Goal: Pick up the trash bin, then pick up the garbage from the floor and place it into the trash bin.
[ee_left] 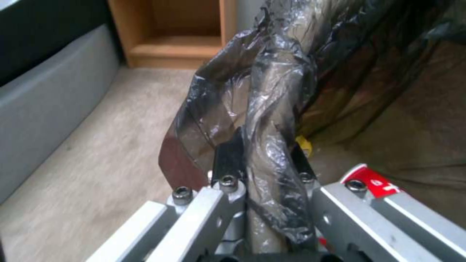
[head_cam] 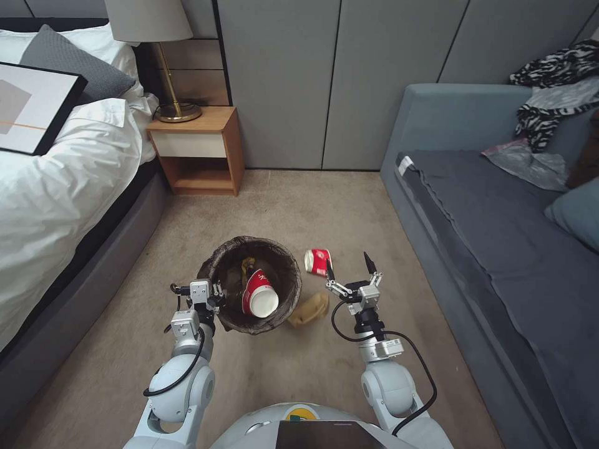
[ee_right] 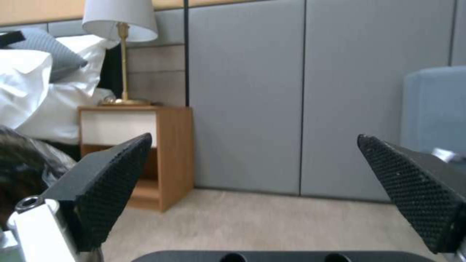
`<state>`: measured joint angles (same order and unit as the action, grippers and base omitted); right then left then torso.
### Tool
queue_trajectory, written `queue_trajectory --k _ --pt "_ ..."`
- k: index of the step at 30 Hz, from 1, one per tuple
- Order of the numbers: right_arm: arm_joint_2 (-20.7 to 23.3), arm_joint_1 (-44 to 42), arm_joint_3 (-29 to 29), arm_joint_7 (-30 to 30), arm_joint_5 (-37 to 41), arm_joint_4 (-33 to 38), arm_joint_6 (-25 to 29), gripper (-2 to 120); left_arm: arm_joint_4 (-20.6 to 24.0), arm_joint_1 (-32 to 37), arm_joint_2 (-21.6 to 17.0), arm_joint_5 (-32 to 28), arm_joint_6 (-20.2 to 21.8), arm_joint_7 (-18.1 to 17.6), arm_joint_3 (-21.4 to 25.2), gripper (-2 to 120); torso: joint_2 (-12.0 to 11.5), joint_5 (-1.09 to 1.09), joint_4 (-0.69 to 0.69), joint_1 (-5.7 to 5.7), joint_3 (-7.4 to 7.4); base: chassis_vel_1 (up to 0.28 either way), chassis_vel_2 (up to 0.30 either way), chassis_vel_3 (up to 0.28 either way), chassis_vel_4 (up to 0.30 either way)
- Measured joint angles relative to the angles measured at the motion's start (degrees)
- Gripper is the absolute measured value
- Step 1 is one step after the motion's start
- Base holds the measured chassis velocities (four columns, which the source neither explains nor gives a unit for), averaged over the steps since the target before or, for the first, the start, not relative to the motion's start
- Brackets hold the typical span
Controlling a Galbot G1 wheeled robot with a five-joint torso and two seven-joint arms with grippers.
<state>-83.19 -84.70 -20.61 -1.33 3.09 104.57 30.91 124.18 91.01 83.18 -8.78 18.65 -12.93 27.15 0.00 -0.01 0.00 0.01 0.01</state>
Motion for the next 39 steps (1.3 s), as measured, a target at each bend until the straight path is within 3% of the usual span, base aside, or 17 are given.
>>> queue_trajectory --k 5,12,16,18,26,29,34,37,39 --pt "-0.08 0.36 0.09 -1.97 -0.65 -0.45 1.55 100 -0.04 -0.05 0.04 0.0 0.0 -0.02 0.03 3 -0.01 0.02 0.0 0.02 0.01 -0.174 0.176 0.171 -0.144" --pt "0.6 1.67 -0.12 -2.29 -1.58 -0.81 1.81 100 0.09 0.04 0.0 -0.05 0.04 -0.06 0.07 3 0.0 0.01 0.0 -0.01 -0.02 0.054 -0.04 -0.043 0.043" --pt "1.77 2.21 -0.13 -0.64 -2.68 -0.73 -1.93 100 0.41 0.03 -0.04 -0.1 0.05 -0.07 0.15 3 0.0 0.01 0.0 -0.01 -0.02 0.015 -0.011 -0.016 0.011" --pt "2.86 2.04 1.04 1.92 -1.98 -0.13 -7.09 100 0.74 -0.02 -0.09 -0.11 0.05 -0.09 0.37 3 0.0 0.01 0.0 -0.01 -0.02 0.0 0.0 0.0 0.0" --pt "3.71 0.99 2.01 3.39 -0.93 1.37 -13.49 100 1.37 -0.09 -0.35 -0.27 0.04 -0.15 0.76 3 0.0 0.01 0.0 -0.01 -0.02 0.0 0.0 0.0 0.0" --pt "5.06 -0.22 3.06 4.66 2.64 3.08 -20.96 100 1.83 -0.34 -0.49 -0.33 0.04 -0.16 0.97 3 0.0 0.01 0.0 -0.01 -0.01 0.0 0.0 0.0 0.0" --pt "6.38 -0.53 4.3 6.38 6.94 4.25 -27.82 100 2.03 -0.56 -0.62 -0.35 0.07 -0.18 1.17 3 0.0 0.01 -0.01 -0.01 -0.01 0.0 0.0 0.0 0.0" --pt "9.07 0.4 5.84 9.35 15.11 5.47 -39.14 100 2.34 -0.78 -0.62 -0.37 0.13 -0.19 1.37 3 0.0 0.02 -0.01 -0.01 -0.01 0.0 0.0 0.0 0.0" --pt "9.95 0.85 6.19 10.0 17.83 5.5 -41.77 100 2.36 -0.78 -0.58 -0.37 0.14 -0.19 1.4 3 0.0 0.02 0.0 -0.01 -0.01 0.0 0.0 0.0 0.0"
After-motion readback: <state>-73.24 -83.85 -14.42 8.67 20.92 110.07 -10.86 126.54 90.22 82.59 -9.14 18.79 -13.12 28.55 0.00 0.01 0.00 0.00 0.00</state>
